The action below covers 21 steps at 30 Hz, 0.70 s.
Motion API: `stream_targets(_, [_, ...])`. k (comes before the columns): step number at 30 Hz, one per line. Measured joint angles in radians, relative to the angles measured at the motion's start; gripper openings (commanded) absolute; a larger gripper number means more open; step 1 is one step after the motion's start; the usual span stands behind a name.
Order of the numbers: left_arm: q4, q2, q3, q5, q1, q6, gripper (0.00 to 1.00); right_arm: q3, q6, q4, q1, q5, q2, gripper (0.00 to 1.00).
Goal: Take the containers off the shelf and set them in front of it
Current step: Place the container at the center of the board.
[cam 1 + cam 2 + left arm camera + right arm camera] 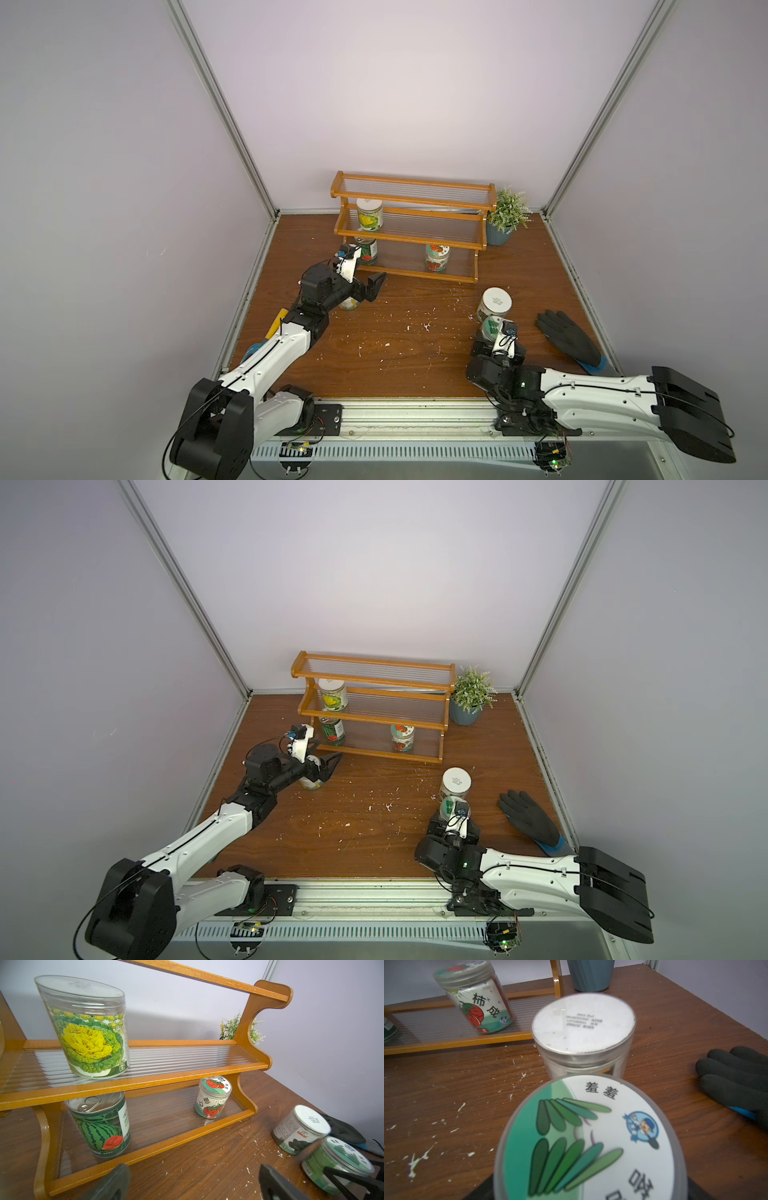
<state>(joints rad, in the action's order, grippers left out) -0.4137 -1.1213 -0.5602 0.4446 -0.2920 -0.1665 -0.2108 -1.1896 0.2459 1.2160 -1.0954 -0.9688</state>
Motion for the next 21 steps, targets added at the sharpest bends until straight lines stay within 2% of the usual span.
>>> stream_targets(8, [0.001,0.015,0.000,-0.001,0.000,0.001,1.00,-0.016,0.004,0.038,0.001,0.007,0.010,0.99])
stream_targets(16, [0.009,0.027,0.000,-0.004,0.000,0.003,1.00,-0.127,0.030,0.142,0.021,0.010,0.121,0.99])
stream_targets(21, [0.010,0.027,0.000,-0.005,0.000,0.003,1.00,-0.197,0.018,0.222,0.028,0.023,0.128,0.99])
